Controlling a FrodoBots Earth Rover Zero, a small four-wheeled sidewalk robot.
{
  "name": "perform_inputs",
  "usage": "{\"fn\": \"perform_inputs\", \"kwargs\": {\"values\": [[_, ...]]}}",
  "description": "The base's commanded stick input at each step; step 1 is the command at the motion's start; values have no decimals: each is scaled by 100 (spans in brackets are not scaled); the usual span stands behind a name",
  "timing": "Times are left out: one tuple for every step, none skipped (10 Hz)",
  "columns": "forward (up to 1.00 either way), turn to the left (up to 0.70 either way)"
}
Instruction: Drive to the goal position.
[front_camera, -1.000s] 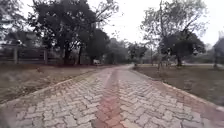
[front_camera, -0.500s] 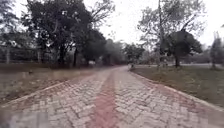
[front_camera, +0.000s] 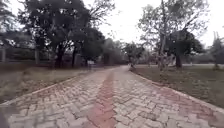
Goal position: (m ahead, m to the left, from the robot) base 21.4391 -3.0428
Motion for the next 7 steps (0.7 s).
{"fn": "perform_inputs", "kwargs": {"values": [[70,0],[70,0],[70,0],[70,0],[70,0],[70,0],[70,0]]}}
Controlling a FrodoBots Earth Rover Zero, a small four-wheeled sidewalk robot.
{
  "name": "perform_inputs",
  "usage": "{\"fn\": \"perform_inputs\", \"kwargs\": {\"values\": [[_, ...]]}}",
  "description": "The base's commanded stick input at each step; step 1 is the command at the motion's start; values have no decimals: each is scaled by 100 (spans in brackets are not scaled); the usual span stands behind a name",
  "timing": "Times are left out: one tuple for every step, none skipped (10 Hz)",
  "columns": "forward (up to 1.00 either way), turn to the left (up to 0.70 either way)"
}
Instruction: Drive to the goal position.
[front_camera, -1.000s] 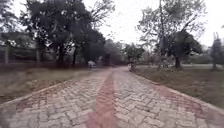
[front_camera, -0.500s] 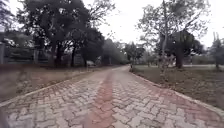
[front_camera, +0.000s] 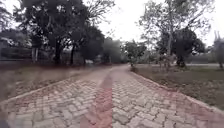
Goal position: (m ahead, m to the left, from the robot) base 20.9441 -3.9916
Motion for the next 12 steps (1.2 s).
{"fn": "perform_inputs", "kwargs": {"values": [[70,0],[70,0],[70,0],[70,0],[70,0],[70,0],[70,0],[70,0],[70,0],[70,0],[70,0],[70,0]]}}
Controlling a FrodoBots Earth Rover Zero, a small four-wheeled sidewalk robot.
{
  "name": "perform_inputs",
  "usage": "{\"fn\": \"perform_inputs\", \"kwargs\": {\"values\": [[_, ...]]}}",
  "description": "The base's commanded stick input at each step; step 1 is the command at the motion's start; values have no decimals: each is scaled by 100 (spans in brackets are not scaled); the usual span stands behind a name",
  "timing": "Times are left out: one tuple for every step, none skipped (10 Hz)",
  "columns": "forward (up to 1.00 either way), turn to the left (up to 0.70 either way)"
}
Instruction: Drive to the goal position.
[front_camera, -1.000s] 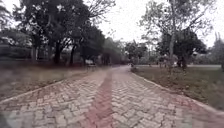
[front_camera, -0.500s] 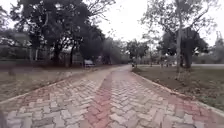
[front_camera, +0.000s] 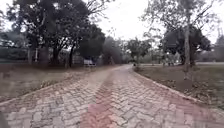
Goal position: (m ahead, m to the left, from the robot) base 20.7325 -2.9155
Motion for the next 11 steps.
{"fn": "perform_inputs", "kwargs": {"values": [[70,0],[70,0],[70,0],[70,0],[70,0],[70,0],[70,0],[70,0],[70,0],[70,0],[70,0]]}}
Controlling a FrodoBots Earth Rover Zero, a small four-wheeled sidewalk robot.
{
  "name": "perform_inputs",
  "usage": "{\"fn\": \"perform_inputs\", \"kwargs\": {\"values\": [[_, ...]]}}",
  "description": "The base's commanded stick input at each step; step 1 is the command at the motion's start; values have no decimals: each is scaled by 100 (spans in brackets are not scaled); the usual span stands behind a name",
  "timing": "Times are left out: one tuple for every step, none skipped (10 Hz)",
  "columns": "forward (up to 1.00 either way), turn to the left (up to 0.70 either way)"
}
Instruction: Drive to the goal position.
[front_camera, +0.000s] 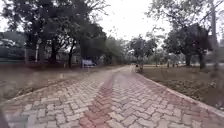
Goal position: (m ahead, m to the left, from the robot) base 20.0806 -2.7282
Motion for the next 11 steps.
{"fn": "perform_inputs", "kwargs": {"values": [[70,0],[70,0],[70,0],[70,0],[70,0],[70,0],[70,0],[70,0],[70,0],[70,0],[70,0]]}}
